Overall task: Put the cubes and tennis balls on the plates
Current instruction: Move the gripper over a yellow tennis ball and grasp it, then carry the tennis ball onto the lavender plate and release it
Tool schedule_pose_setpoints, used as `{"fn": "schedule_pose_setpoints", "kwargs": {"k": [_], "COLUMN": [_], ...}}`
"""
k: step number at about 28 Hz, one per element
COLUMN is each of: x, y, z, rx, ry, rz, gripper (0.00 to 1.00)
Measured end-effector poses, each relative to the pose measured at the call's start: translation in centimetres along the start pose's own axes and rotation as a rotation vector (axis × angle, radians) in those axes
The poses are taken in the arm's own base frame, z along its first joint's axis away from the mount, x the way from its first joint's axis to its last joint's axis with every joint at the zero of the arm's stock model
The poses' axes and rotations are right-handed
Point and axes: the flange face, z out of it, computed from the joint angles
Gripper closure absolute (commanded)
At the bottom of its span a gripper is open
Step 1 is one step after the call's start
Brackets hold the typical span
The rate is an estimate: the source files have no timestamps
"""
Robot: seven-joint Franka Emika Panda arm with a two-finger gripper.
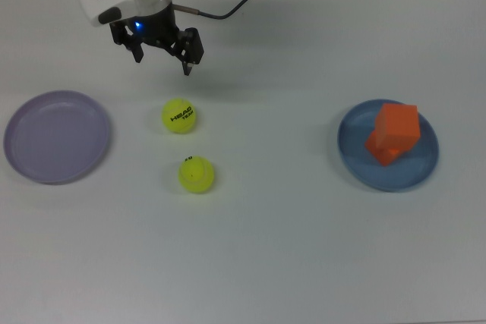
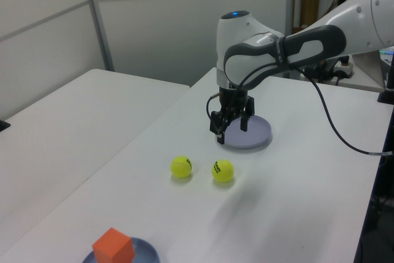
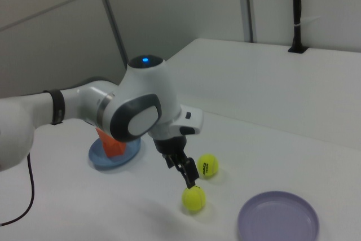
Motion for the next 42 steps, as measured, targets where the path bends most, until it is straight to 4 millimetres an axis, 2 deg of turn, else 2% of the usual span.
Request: {"fn": "schedule_pose_setpoints", "kwargs": {"k": [4, 12, 16, 28, 29, 30, 31, 34, 39, 42], "x": [0.0, 1.0, 1.3, 1.5, 1.5, 1.5, 1.5, 1.6, 2.2, 3.3], "y": [0.1, -0.3, -0.7, -2.0, -2.2, -2.2, -2.3, -2.3, -2.2, -1.1], "z": [2.4, 8.4, 10.2, 13.1, 13.4, 13.6, 13.9, 14.2, 13.4, 11.7], "rx": [-0.007, -0.043, -0.052, -0.061, -0.063, -0.064, -0.065, -0.067, -0.045, -0.027], "ry": [0.0, -0.008, -0.005, 0.007, 0.006, 0.005, 0.004, 0.002, 0.021, 0.052], "rz": [0.0, -0.005, -0.011, -0.036, -0.038, -0.04, -0.041, -0.042, -0.017, 0.007], "gripper": [0.0, 0.0, 0.0, 0.01, 0.09, 0.3, 0.45, 1.0, 1.0, 1.0]}}
